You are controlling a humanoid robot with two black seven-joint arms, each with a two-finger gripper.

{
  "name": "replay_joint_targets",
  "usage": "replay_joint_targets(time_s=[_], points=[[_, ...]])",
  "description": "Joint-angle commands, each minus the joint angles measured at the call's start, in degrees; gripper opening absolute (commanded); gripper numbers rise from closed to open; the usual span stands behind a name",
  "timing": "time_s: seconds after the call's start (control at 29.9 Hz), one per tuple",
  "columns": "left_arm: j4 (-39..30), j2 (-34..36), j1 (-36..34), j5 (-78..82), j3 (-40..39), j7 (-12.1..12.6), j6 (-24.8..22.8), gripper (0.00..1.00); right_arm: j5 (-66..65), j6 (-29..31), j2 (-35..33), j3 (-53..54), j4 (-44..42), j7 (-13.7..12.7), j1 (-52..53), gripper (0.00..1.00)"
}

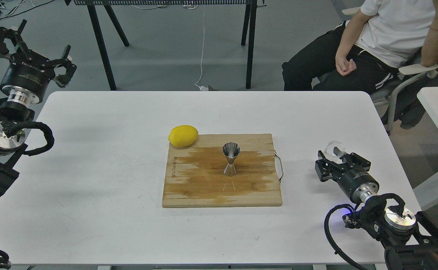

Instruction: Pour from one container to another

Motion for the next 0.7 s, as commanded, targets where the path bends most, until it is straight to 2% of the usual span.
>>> replay_joint_targets(time_s=[0.0, 0.2, 0.33, 0.4, 0.43, 0.54, 0.67], points=[[0.01, -0.09, 0.09, 0.0, 0.09, 0.0, 0.0, 1.0, 0.0, 0.06, 0.38, -0.18, -3.36, 0.03, 1.18, 0.43], [0.01, -0.09, 0.01, 0.0, 0.0, 0.0, 0.0, 1.0, -0.09, -0.03, 0.47, -0.44, -4.6, 0.12, 1.45, 0.46], [0.01, -0.09, -0.17, 0.0, -0.35, -0.09, 0.0, 1.0, -0.09, -0.38, 0.47, -0.53, -5.13, 0.3, 1.98, 0.56], [0.01, -0.09, -0.17, 0.0, -0.35, 0.0, 0.0, 1.0, -0.09, -0.47, 0.47, -0.36, -5.92, 0.47, 2.07, 0.67], [0.01, -0.09, -0.17, 0.0, -0.35, 0.0, 0.0, 1.0, -0.09, -0.47, 0.47, -0.27, -6.18, 0.56, 2.15, 0.69], [0.01, -0.09, -0.17, 0.0, -0.26, 0.0, 0.0, 1.0, -0.09, -0.38, 0.47, -0.27, -6.18, 0.82, 2.33, 0.73], [0.01, -0.01, -0.17, 0.0, -0.35, 0.0, 0.0, 1.0, -0.09, -0.3, 0.47, -0.18, -6.19, 0.82, 2.33, 0.74]])
